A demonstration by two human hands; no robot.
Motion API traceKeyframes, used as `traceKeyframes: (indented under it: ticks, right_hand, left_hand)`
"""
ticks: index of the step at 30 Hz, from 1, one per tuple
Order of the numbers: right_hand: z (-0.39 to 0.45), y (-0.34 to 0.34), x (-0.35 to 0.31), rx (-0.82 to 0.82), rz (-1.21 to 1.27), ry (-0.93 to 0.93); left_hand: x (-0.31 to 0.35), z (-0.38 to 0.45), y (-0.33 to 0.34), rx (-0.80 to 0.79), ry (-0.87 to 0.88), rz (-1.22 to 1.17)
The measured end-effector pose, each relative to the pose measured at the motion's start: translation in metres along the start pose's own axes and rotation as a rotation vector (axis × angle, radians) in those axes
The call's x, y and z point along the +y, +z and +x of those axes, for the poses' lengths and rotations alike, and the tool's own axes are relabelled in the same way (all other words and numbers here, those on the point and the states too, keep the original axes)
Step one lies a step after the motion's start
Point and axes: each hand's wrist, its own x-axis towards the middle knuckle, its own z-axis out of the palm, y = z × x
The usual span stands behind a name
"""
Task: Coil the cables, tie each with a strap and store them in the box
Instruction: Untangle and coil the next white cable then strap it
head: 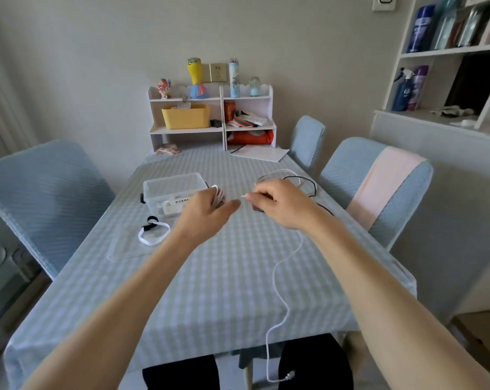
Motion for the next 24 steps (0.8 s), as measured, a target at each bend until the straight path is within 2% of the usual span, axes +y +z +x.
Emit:
traceKeyframes:
  ticks: [5,8,11,14,16,19,24]
  right_hand:
    - [-0.01,0.001,-0.002,-0.172,-0.001,0.041]
    - [-0.014,0.012,-0.012,-0.147,0.02,0.037]
    - [-0.019,0.016,-0.013,-0.095,-0.016,0.048]
    - [-0.026,0.007,-0.002,-0.147,-0.147,0.112]
    - [-0.032,-0.008,0.014,-0.157,-0.227,0.167]
    - [-0.042,-0.033,0.033,-0.095,-0.329,0.23]
    - [-0.051,-0.101,0.057,0.173,-0.492,0.341]
  left_hand:
    - [-0.01,-0.006,0.0,0.065,0.21,0.661]
    - [-0.007,-0.002,0.004,0.105,0.155,0.814]
    - [-0.013,0.004,0.011,0.08,0.001,0.679]
    - [-0.022,0.01,0.019,-0.059,-0.288,0.293]
    - [-0.021,0.013,0.026,-0.116,-0.399,0.047]
    - [-0.004,0.016,0.044,-0.195,-0.419,-0.049]
    - [0.069,0.041,0.09,-0.302,-0.34,-0.14]
